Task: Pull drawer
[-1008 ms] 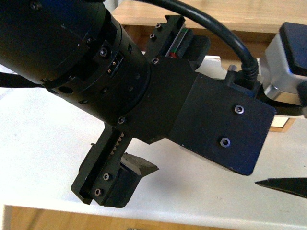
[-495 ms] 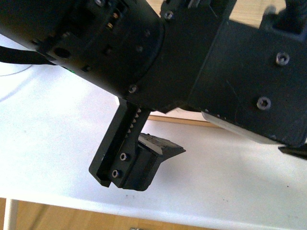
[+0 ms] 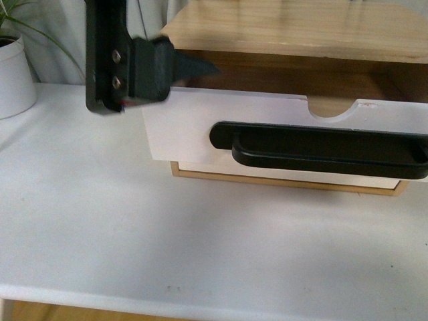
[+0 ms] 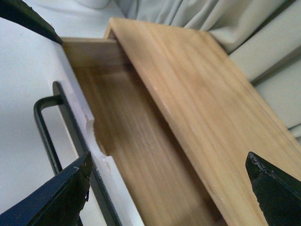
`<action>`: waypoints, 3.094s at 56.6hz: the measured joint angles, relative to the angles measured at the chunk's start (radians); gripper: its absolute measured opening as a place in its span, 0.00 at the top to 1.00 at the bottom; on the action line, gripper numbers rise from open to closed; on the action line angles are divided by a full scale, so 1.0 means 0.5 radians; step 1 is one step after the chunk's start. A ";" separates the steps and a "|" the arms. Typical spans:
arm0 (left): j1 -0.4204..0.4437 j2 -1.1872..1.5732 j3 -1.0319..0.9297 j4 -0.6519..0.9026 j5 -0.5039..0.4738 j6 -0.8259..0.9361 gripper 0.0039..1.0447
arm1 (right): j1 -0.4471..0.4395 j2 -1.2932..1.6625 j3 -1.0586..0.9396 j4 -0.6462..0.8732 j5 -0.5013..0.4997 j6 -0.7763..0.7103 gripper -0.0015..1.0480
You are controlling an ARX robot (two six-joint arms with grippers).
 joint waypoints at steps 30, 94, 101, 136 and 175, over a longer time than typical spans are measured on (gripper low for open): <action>0.719 -0.954 -1.021 0.835 0.072 -1.275 0.06 | -0.106 -0.727 -0.628 0.661 0.596 0.991 0.09; 0.794 -2.353 -1.827 0.285 -0.666 -2.595 0.96 | -0.095 -1.726 -1.278 0.320 1.295 1.581 0.99; 0.794 -2.436 -1.855 0.235 -0.666 -2.600 0.96 | -0.095 -1.801 -1.317 0.290 1.295 1.581 0.99; 0.794 -2.889 -1.905 -0.156 -0.665 -2.605 0.96 | -0.095 -2.264 -1.439 -0.050 1.295 1.582 0.99; 0.794 -2.890 -1.905 -0.156 -0.666 -2.610 0.06 | -0.095 -2.265 -1.439 -0.050 1.295 1.582 0.09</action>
